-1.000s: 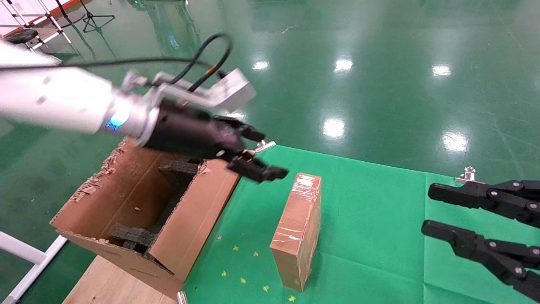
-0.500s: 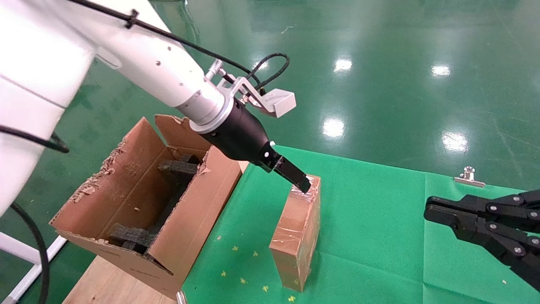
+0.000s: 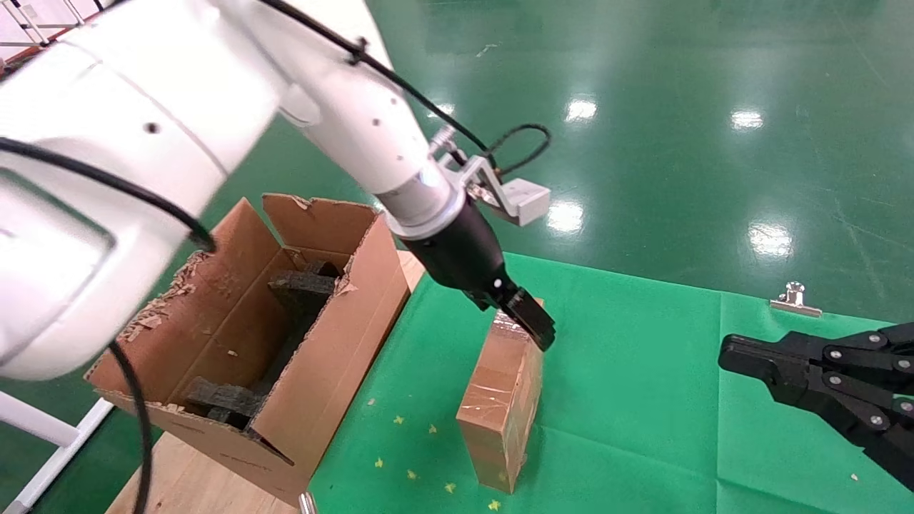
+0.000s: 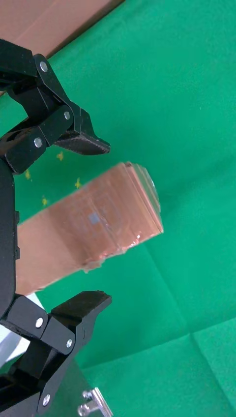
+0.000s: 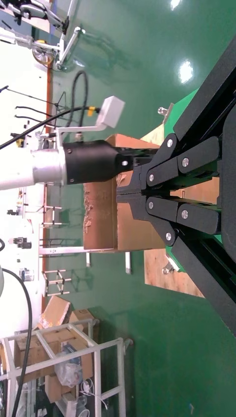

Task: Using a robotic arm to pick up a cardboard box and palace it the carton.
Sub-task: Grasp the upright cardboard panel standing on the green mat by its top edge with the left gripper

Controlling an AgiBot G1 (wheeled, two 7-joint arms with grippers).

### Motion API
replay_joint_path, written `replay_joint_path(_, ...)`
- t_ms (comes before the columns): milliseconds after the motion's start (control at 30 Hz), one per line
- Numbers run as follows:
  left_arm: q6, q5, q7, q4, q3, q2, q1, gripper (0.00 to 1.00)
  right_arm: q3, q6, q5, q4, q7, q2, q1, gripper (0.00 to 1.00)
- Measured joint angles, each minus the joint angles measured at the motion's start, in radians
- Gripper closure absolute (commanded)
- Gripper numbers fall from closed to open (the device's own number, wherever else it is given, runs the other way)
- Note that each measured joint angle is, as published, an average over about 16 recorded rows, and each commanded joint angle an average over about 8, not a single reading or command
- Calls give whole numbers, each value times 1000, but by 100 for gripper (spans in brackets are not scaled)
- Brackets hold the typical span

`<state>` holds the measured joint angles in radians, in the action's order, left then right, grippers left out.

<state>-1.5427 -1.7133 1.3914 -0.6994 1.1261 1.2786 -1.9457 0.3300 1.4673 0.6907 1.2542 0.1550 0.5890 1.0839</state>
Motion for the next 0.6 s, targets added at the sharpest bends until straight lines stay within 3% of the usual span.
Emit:
replay_joint_path(200, 9, -9, -34, 55, 25, 46, 0, 0, 0, 0, 0, 0, 0, 0, 0, 97)
replay_joint_path(400, 12, -11, -53, 78, 44, 66, -1, 1, 0, 0, 0, 0, 0, 0, 0, 24)
replay_joint_path(433, 12, -11, -54, 79, 46, 67, -2, 5, 0, 0, 0, 0, 0, 0, 0, 12)
replay_joint_path(467, 13, -12, -56, 80, 48, 68, -2, 15, 0, 0, 0, 0, 0, 0, 0, 2)
replay_joint_path(600, 13, -12, -58, 82, 52, 70, -3, 66, 0, 0, 0, 0, 0, 0, 0, 0)
